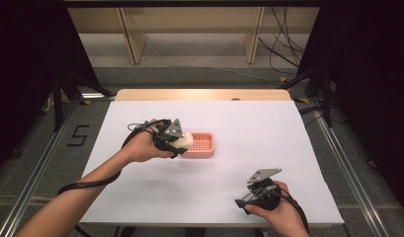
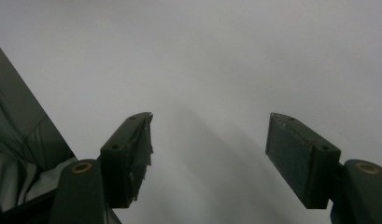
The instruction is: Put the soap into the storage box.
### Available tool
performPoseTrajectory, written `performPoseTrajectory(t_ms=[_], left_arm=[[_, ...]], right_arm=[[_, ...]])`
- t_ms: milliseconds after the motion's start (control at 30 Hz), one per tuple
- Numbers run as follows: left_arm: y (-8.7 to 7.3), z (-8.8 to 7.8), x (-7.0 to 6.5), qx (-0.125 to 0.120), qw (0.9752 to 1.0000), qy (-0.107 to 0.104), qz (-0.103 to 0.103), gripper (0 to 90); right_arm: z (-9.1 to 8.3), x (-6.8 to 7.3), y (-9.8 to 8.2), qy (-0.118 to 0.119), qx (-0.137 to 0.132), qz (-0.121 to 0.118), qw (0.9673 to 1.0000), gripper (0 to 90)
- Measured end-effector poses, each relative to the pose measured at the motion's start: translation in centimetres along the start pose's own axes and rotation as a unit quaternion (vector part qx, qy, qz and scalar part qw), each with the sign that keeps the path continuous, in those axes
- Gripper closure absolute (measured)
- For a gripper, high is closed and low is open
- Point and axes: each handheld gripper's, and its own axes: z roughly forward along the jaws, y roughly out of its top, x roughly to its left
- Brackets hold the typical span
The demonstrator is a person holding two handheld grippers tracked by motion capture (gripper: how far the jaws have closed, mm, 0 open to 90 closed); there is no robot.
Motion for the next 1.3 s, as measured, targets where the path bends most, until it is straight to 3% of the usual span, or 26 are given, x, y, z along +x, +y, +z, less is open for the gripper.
performPoseTrajectory(t_ms=[233,367,433,467,600,633,767,1300], left_arm=[[0.5,0.2,0.2,-0.006,0.9999,-0.002,0.011,49.5],[0.8,0.4,0.5,-0.008,0.9999,-0.002,0.013,49.5],[1.0,0.6,0.6,-0.008,0.9999,-0.001,0.015,49.5],[1.0,0.6,0.6,-0.01,0.9999,0.0,0.013,49.5],[1.3,0.9,0.7,-0.009,0.9998,-0.001,0.02,49.6],[1.3,1.0,0.7,-0.01,0.9997,-0.002,0.022,49.5],[1.5,1.1,0.9,-0.011,0.9996,-0.002,0.026,49.5],[1.8,2.2,1.3,-0.015,0.999,-0.004,0.042,49.5]], right_arm=[[0.1,-0.1,0.1,0.0,0.0,-0.013,0.9999,32.1],[-0.1,0.0,0.1,0.008,0.002,-0.004,1.0,32.1],[0.0,-0.2,0.0,0.004,-0.006,-0.016,0.9998,32.1],[0.0,-0.1,0.0,-0.006,-0.001,-0.008,1.0,32.1],[-0.2,0.0,0.0,0.004,0.003,0.0,1.0,32.1],[0.0,-0.1,0.0,0.0,-0.007,0.002,1.0,32.1],[0.0,-0.1,-0.1,-0.003,-0.008,-0.007,0.9999,32.1],[-0.1,-0.1,0.0,0.001,0.001,-0.007,1.0,32.1]])
